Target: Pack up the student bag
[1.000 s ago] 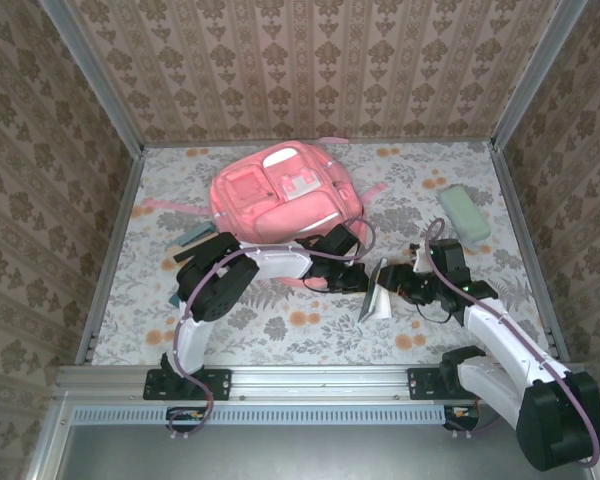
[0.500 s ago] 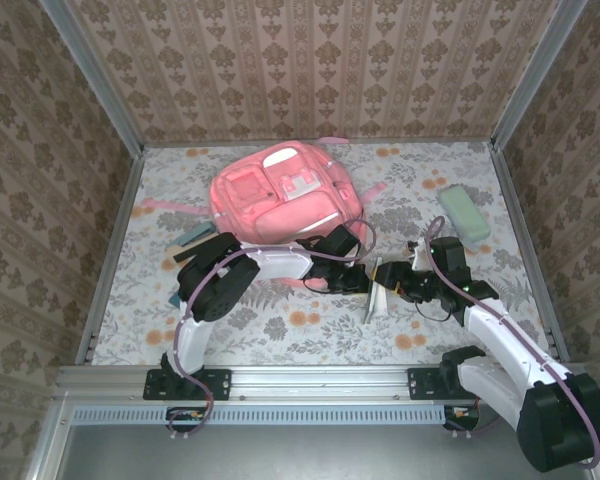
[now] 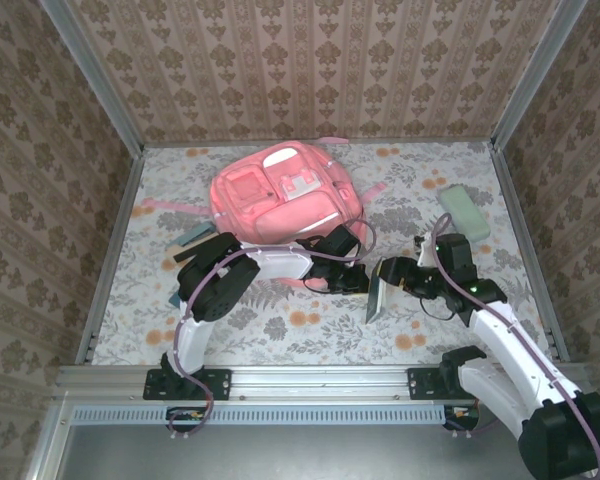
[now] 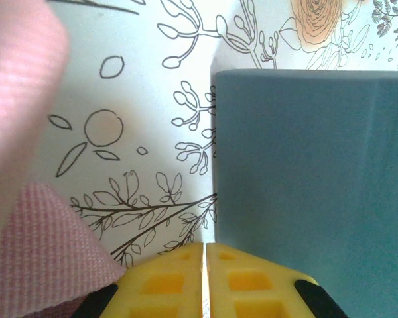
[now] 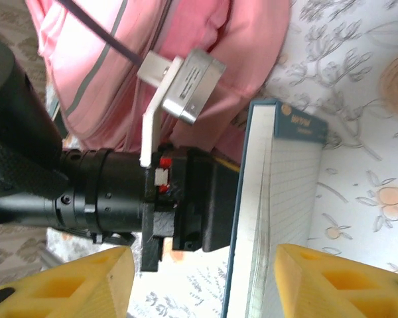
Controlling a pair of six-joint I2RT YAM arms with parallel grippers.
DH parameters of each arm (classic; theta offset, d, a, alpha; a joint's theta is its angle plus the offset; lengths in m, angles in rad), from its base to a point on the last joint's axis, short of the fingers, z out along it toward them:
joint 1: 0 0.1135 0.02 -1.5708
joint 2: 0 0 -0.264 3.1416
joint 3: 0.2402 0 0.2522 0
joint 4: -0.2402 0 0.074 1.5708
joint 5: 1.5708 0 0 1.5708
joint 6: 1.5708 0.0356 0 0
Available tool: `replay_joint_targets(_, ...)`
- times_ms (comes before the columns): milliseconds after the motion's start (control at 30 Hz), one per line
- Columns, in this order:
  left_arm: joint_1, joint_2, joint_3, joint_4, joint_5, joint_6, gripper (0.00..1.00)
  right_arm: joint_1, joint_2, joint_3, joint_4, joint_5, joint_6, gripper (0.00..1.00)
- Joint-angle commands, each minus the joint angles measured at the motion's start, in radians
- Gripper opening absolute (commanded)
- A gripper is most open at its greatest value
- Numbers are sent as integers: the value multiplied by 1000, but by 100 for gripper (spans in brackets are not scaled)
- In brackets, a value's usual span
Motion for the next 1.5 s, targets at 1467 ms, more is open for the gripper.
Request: replay_joint_targets(1467, 2, 50, -35, -33, 34, 1, 11, 79, 256, 31, -14, 44, -64, 48)
